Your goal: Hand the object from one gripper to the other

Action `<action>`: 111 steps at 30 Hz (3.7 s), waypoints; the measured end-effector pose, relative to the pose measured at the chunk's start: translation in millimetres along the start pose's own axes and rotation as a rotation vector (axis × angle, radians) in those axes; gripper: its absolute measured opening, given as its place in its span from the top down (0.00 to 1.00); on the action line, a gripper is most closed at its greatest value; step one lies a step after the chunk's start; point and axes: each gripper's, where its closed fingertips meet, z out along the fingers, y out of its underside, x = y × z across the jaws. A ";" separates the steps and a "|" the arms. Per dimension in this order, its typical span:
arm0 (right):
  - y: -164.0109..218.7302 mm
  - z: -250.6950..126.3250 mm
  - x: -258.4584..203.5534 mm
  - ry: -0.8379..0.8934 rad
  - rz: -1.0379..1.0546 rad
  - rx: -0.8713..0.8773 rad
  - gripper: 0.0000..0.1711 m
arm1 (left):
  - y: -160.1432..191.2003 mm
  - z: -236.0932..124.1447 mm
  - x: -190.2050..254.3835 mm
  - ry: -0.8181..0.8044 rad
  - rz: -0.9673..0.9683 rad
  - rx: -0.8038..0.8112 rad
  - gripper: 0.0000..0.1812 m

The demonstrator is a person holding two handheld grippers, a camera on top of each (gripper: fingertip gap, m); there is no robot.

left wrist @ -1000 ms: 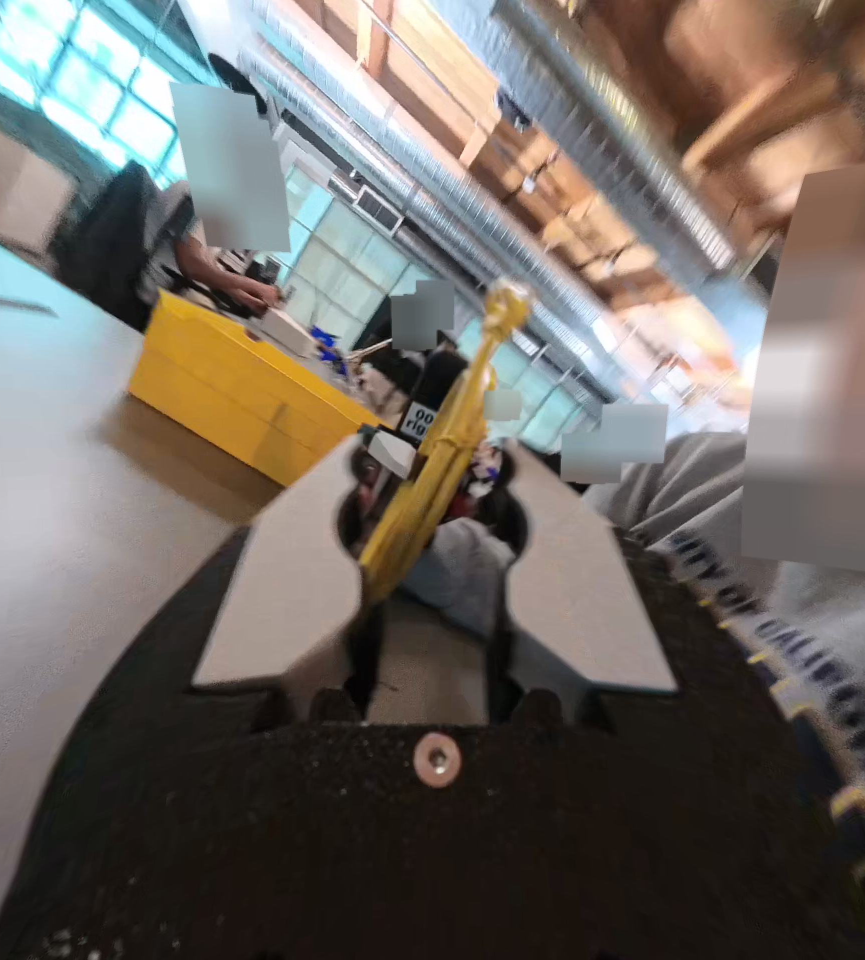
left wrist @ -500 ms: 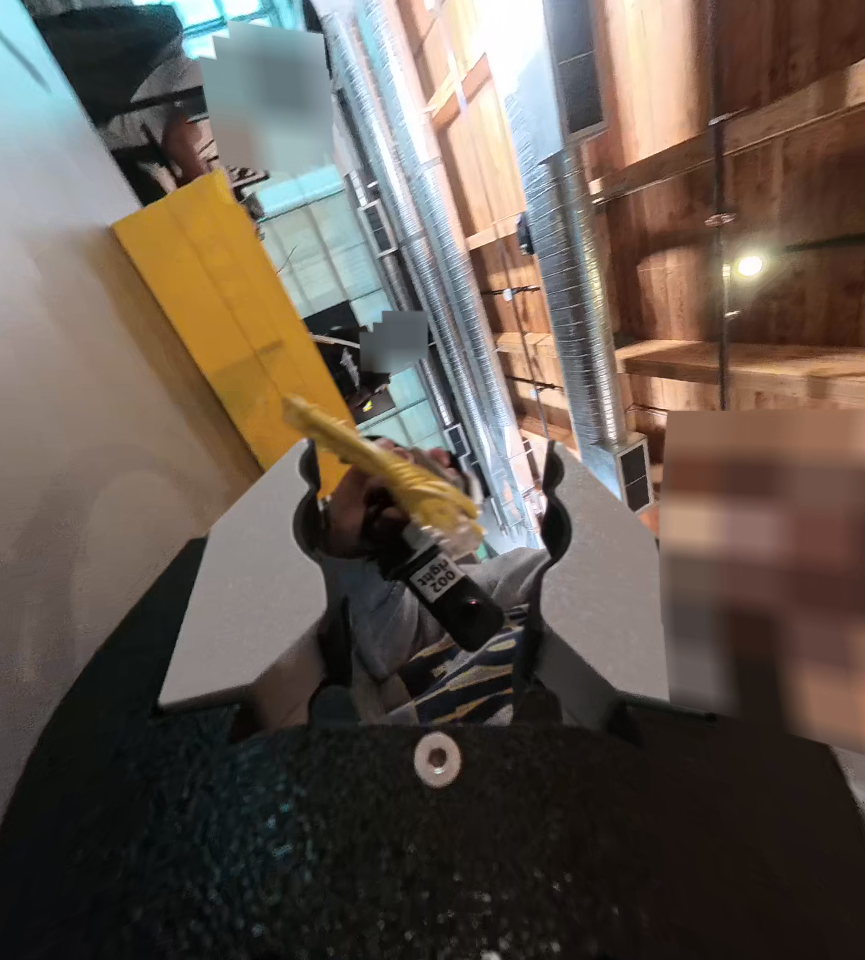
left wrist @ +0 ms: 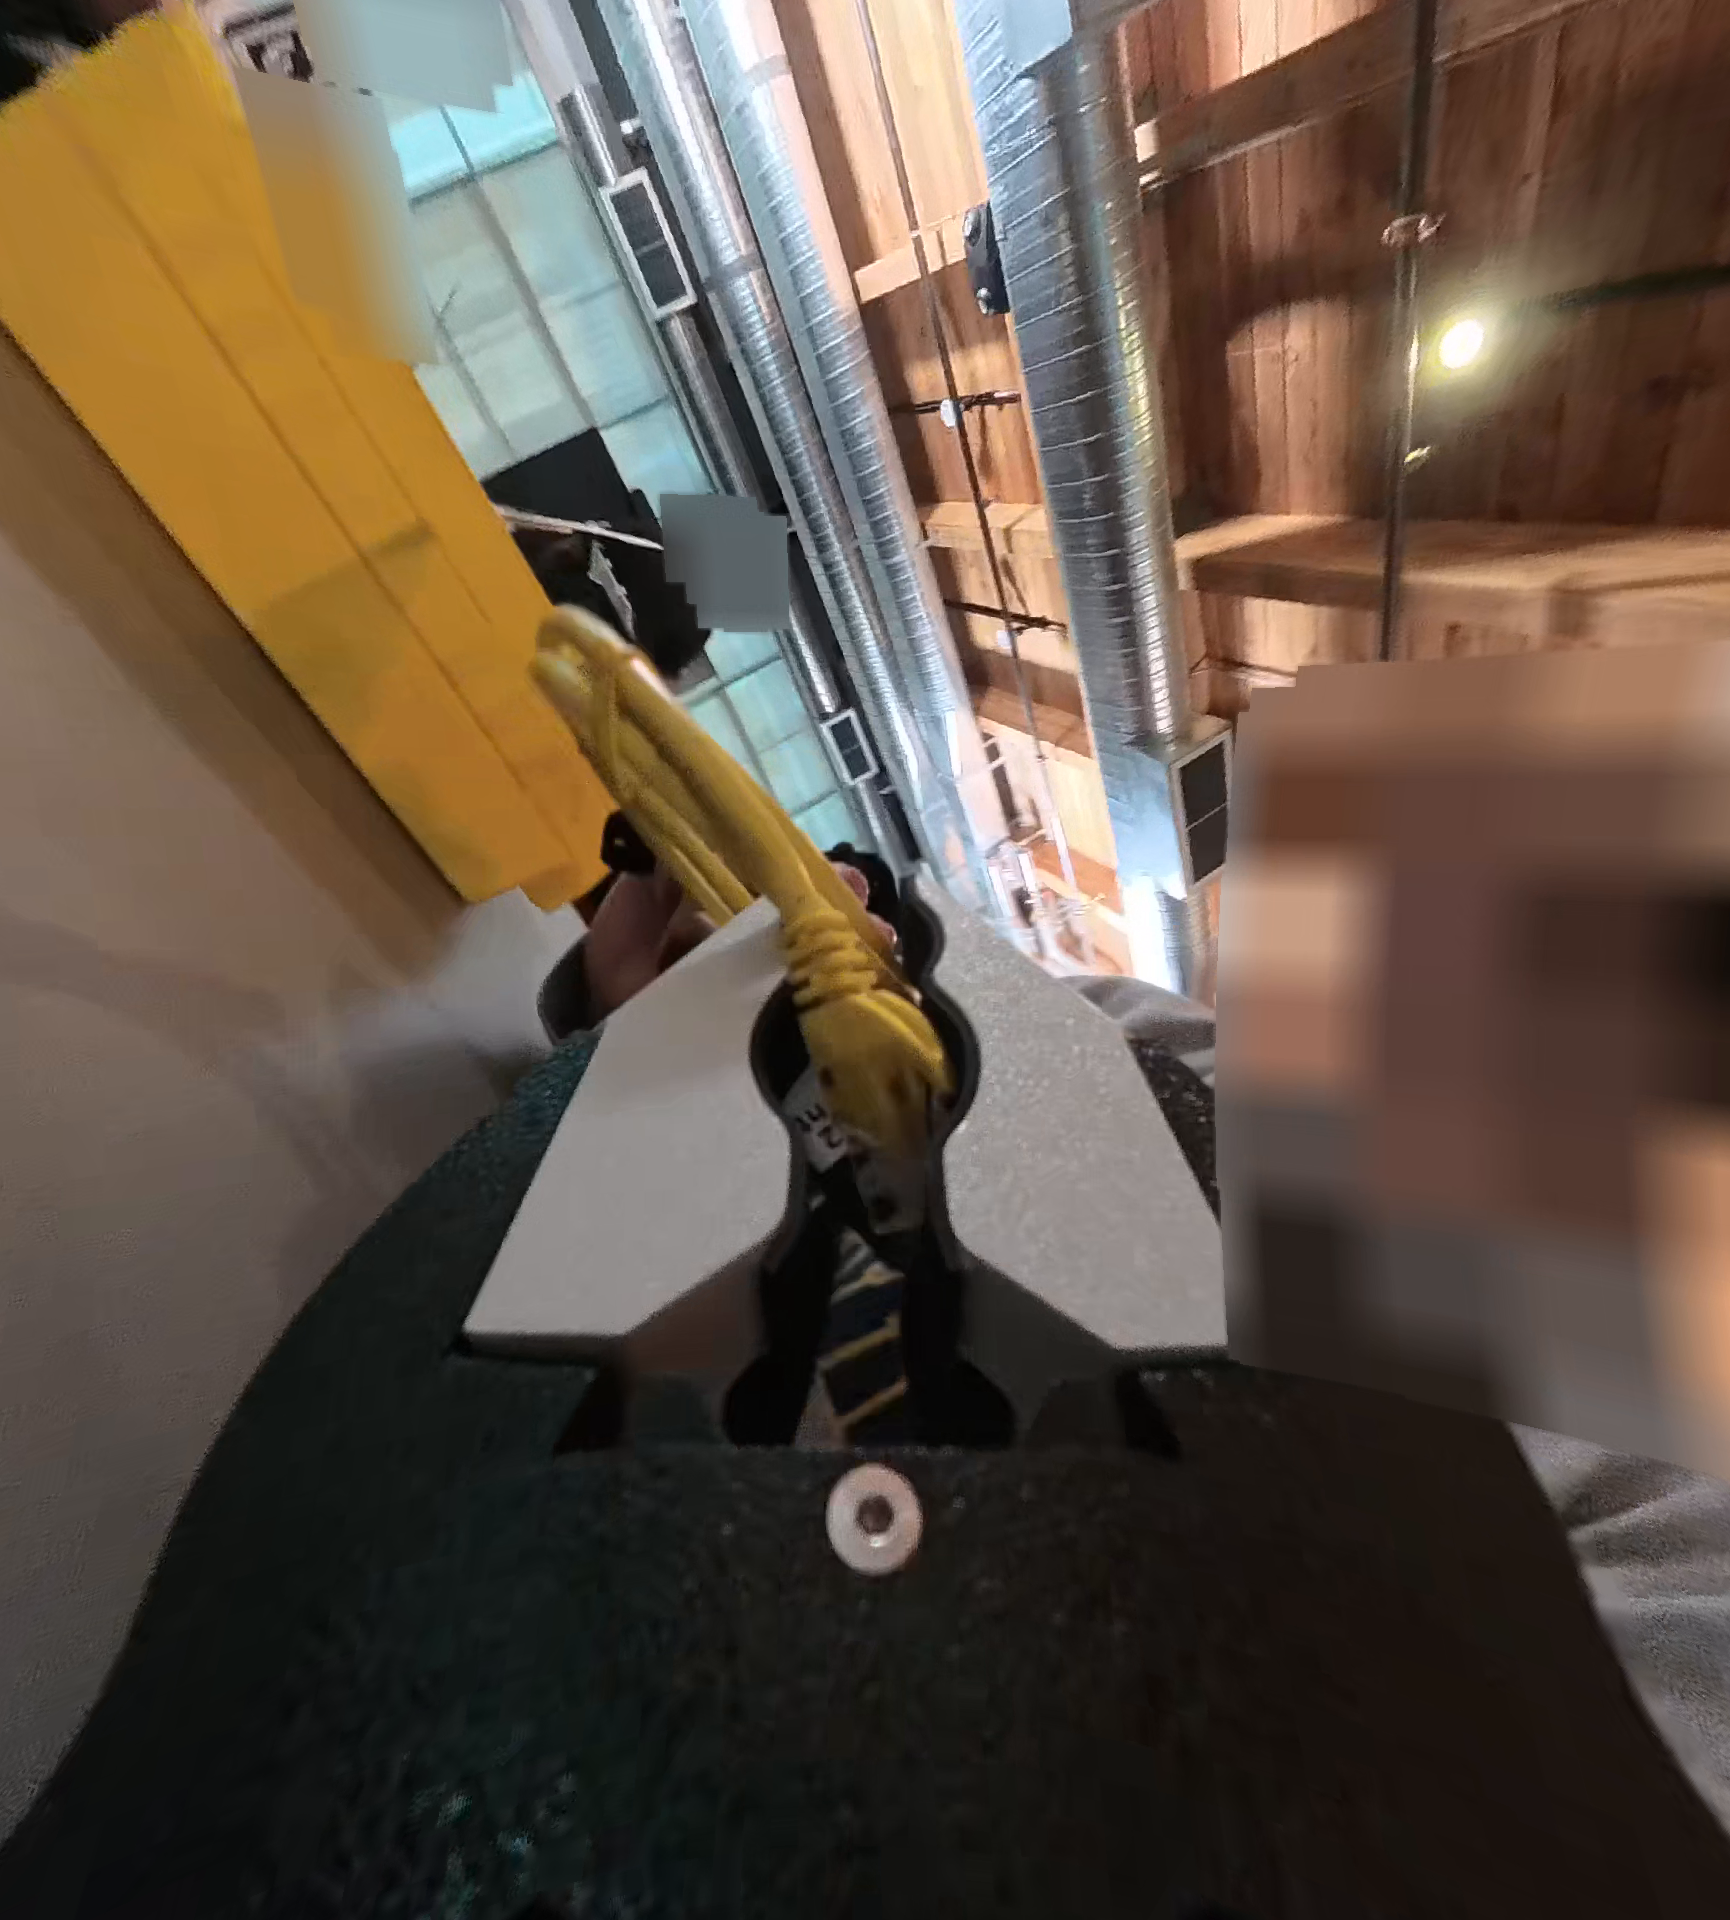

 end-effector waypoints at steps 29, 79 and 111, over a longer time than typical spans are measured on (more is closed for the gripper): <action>114.5 -6.3 -2.4 -0.114 2.066 -0.039 0.59 | -10.0 2.2 39.8 -0.236 1.071 0.014 0.99; 112.4 -133.1 191.0 0.102 1.317 -0.195 0.98 | -64.1 -34.9 32.9 -0.336 0.934 0.327 0.51; 245.8 -314.8 59.1 0.089 1.656 -1.378 0.65 | -73.9 -46.6 36.7 -0.301 0.871 0.404 0.58</action>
